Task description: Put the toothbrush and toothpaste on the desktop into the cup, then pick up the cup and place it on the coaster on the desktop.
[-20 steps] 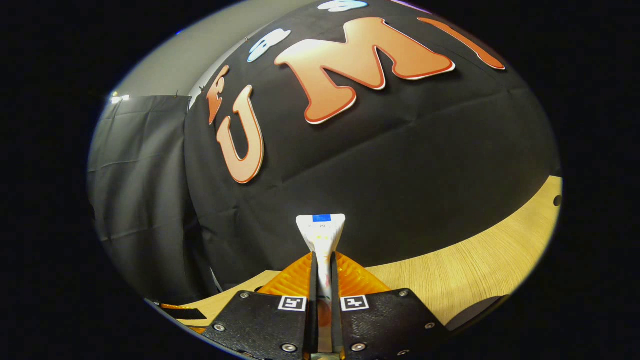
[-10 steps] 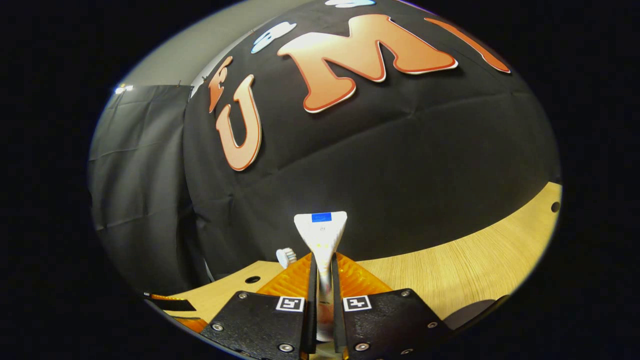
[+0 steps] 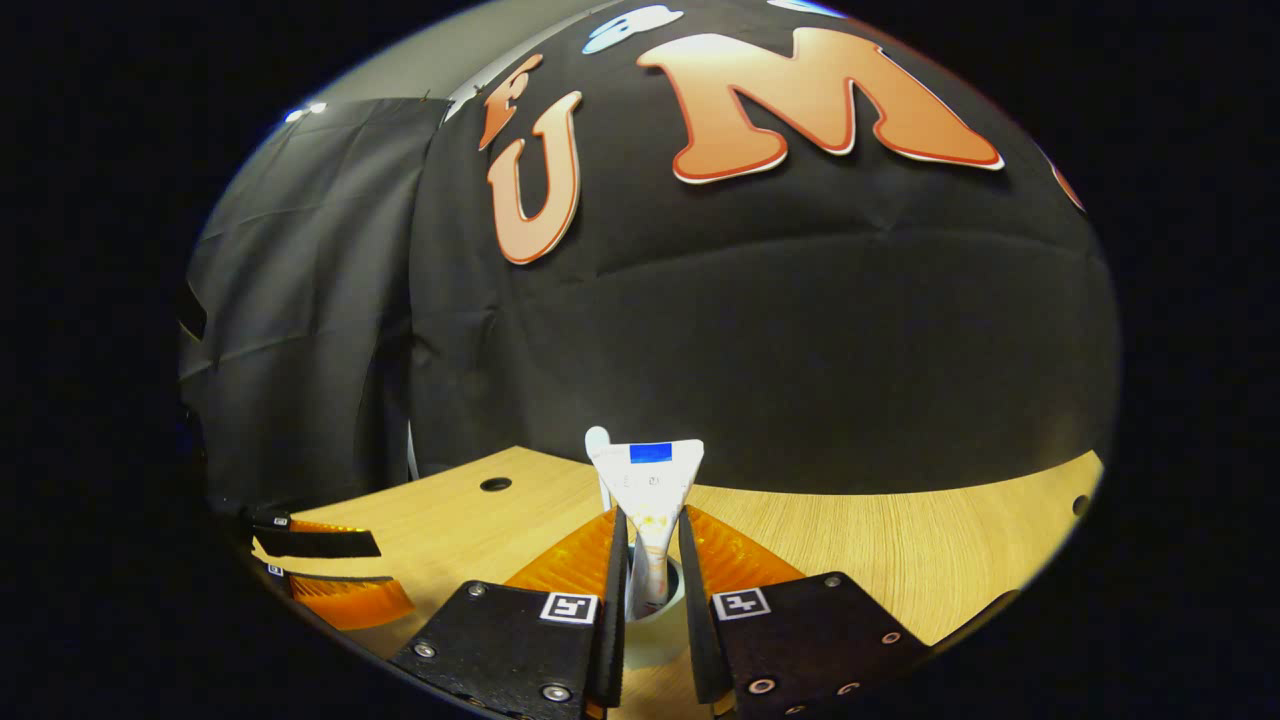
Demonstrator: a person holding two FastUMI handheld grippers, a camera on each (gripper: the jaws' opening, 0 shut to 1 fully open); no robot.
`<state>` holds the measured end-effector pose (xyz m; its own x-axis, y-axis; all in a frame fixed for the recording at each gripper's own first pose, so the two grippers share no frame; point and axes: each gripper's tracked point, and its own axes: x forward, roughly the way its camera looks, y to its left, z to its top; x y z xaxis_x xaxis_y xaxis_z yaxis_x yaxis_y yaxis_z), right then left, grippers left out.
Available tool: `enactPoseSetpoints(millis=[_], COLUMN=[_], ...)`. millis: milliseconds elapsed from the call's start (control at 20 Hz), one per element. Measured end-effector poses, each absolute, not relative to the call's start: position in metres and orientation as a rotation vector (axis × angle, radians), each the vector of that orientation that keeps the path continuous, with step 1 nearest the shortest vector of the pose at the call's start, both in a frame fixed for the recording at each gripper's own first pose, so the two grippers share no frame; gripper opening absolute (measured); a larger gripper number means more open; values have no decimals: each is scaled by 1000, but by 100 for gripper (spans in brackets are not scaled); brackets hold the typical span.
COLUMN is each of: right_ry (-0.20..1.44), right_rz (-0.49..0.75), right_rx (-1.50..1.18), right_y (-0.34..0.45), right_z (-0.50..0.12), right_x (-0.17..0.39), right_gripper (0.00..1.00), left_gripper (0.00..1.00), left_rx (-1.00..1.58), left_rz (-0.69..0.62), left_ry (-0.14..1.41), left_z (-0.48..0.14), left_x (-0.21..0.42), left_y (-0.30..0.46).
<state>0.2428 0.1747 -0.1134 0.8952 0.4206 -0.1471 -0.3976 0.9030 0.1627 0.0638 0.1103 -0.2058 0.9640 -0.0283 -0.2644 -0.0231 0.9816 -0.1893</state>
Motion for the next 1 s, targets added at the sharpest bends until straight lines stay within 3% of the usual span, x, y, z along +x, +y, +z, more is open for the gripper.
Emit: enactPoseSetpoints(millis=[100,400,550,1000], right_ry=[170,74,-26,-130], right_rz=[446,477,461,385], right_rx=[104,131,112,87], right_y=[173,165,154,119], right_z=[-106,-56,-30,18], right_x=[234,214,212,192], right_gripper=[34,40,54,83], left_gripper=[98,98,98,97], left_rx=[-192,-190,-196,-198], left_rz=[-1,-12,-30,-112], left_ry=[275,306,340,340], left_z=[-209,-220,-228,-204], left_x=[63,67,66,72], left_y=[110,107,99,66])
